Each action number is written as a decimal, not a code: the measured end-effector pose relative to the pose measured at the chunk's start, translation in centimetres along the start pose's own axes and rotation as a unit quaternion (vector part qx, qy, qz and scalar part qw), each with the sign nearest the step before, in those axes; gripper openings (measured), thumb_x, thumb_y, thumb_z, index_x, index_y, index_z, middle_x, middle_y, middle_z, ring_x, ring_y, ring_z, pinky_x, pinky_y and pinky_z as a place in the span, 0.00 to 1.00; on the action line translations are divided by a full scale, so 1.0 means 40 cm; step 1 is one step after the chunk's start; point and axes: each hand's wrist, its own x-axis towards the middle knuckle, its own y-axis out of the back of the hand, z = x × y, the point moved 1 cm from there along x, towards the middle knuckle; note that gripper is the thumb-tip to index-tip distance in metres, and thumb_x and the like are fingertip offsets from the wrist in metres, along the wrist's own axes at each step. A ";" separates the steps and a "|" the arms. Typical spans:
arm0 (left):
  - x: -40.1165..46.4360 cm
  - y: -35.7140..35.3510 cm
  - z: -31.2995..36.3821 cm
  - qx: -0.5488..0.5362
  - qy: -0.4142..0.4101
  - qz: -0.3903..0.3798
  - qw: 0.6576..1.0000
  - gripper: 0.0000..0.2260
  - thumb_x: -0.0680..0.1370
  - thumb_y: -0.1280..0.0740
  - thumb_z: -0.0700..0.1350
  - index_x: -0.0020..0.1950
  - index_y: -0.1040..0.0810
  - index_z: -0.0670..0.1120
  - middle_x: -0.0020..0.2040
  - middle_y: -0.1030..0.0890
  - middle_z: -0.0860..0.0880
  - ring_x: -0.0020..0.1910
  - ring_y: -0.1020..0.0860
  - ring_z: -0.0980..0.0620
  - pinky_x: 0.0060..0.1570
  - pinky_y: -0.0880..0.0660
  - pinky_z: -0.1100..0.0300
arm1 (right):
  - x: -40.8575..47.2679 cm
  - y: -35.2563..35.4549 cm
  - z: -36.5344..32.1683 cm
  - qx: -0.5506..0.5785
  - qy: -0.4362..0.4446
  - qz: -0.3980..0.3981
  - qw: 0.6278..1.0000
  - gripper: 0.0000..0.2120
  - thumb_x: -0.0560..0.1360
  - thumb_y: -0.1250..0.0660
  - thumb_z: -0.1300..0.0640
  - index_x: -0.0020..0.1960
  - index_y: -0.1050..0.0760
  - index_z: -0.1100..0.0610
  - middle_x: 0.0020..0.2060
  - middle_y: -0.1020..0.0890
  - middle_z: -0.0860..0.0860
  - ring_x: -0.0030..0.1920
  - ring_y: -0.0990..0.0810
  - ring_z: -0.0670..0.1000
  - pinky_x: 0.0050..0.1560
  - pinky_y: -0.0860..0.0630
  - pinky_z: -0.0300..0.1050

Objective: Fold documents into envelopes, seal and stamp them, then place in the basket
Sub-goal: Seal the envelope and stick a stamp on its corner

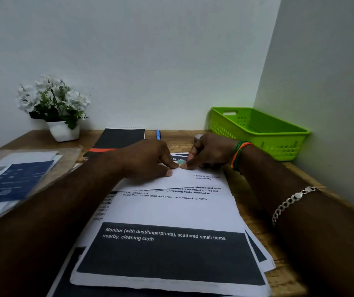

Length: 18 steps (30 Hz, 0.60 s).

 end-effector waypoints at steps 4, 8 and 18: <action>-0.001 0.003 0.003 -0.018 0.016 0.009 1.000 0.13 0.77 0.25 0.47 0.62 0.15 0.51 0.59 0.17 0.52 0.56 0.20 0.53 0.59 0.24 0.58 | -0.003 0.007 0.010 0.016 -0.002 -0.018 1.000 0.13 0.70 0.21 0.52 0.46 0.16 0.61 0.25 0.23 0.48 0.21 0.31 0.44 0.24 0.35 0.34; -0.005 0.003 0.003 -0.046 0.038 0.030 0.998 0.12 0.76 0.24 0.47 0.60 0.14 0.52 0.56 0.16 0.54 0.54 0.19 0.56 0.59 0.23 0.58 | 0.007 0.005 0.019 0.029 0.002 0.010 1.000 0.15 0.75 0.26 0.47 0.36 0.19 0.58 0.23 0.23 0.49 0.20 0.32 0.44 0.23 0.36 0.33; -0.003 0.006 0.022 -0.006 0.039 0.024 0.999 0.13 0.77 0.25 0.49 0.61 0.15 0.51 0.59 0.16 0.52 0.55 0.19 0.54 0.59 0.25 0.60 | 0.005 0.010 0.023 0.019 0.002 -0.020 1.000 0.12 0.70 0.21 0.57 0.49 0.16 0.64 0.27 0.22 0.50 0.24 0.30 0.46 0.24 0.36 0.34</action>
